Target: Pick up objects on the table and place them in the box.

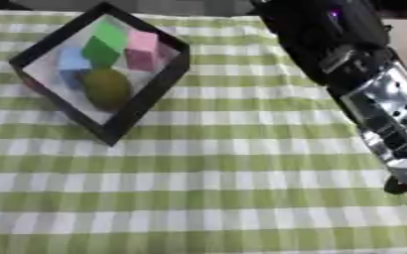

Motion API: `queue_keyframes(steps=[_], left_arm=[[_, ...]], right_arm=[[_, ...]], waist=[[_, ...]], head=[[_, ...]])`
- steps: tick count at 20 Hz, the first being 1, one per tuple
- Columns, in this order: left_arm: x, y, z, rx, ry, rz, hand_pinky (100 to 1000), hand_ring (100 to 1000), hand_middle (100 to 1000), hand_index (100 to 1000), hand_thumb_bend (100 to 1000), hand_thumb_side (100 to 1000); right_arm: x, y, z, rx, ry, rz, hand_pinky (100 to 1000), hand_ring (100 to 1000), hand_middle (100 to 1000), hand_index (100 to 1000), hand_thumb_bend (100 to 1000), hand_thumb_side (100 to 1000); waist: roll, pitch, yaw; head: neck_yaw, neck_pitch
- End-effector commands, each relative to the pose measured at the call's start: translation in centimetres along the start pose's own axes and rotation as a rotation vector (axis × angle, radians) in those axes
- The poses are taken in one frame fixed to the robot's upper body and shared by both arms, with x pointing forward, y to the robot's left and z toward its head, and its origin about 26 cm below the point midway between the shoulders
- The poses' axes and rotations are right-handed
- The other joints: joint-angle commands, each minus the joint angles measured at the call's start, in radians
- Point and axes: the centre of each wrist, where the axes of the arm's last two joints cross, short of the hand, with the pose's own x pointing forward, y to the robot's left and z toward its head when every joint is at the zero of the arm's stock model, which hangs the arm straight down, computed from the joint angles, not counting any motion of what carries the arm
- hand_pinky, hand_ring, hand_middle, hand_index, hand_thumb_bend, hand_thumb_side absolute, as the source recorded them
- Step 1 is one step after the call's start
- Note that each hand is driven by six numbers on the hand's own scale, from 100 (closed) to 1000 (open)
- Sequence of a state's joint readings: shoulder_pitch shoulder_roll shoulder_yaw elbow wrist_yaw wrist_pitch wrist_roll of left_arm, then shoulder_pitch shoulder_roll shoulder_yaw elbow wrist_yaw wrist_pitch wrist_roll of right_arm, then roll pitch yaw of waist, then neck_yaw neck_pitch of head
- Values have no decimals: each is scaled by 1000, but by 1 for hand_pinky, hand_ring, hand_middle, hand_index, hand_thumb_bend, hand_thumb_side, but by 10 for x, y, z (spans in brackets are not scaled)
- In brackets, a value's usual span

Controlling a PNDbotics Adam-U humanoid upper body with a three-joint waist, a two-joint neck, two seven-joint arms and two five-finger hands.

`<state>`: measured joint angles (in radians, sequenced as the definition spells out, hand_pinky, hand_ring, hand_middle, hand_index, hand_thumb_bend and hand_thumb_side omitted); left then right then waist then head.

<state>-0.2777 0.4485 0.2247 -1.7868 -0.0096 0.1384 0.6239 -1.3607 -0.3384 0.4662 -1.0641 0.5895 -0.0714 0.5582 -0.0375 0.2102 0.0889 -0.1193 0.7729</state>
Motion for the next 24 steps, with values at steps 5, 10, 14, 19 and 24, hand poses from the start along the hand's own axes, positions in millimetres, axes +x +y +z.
queue_keyframes(steps=[5, 10, 14, 19, 24], left_arm=[[9, 5, -9, 21, -43, 5, 879, 659, 748, 834, 412, 444], [11, 4, -10, 11, -47, 12, 880, 660, 749, 835, 415, 444], [13, 1, -10, 3, -51, 20, 882, 660, 749, 834, 416, 446], [17, -3, -10, -10, -60, 35, 882, 660, 749, 834, 417, 446], [20, -6, -9, -19, -65, 51, 883, 659, 748, 834, 416, 448]], right_arm=[[52, -7, -10, 38, -162, 80, 766, 635, 516, 665, 127, 100], [67, 8, -21, 90, -194, 87, 763, 635, 517, 665, 129, 100], [69, 26, -32, 130, -188, 80, 761, 635, 519, 667, 132, 100], [63, 55, -47, 157, -154, 79, 758, 634, 521, 668, 143, 100], [52, 89, -60, 178, -110, 87, 760, 642, 529, 674, 173, 104]], waist=[[0, -44, 13], [-5, -42, 26], [-10, -38, 40], [-15, -32, 59], [-19, -26, 75]], head=[[-23, -3], [-35, -3], [-51, -3], [-67, -3], [-79, -3]])
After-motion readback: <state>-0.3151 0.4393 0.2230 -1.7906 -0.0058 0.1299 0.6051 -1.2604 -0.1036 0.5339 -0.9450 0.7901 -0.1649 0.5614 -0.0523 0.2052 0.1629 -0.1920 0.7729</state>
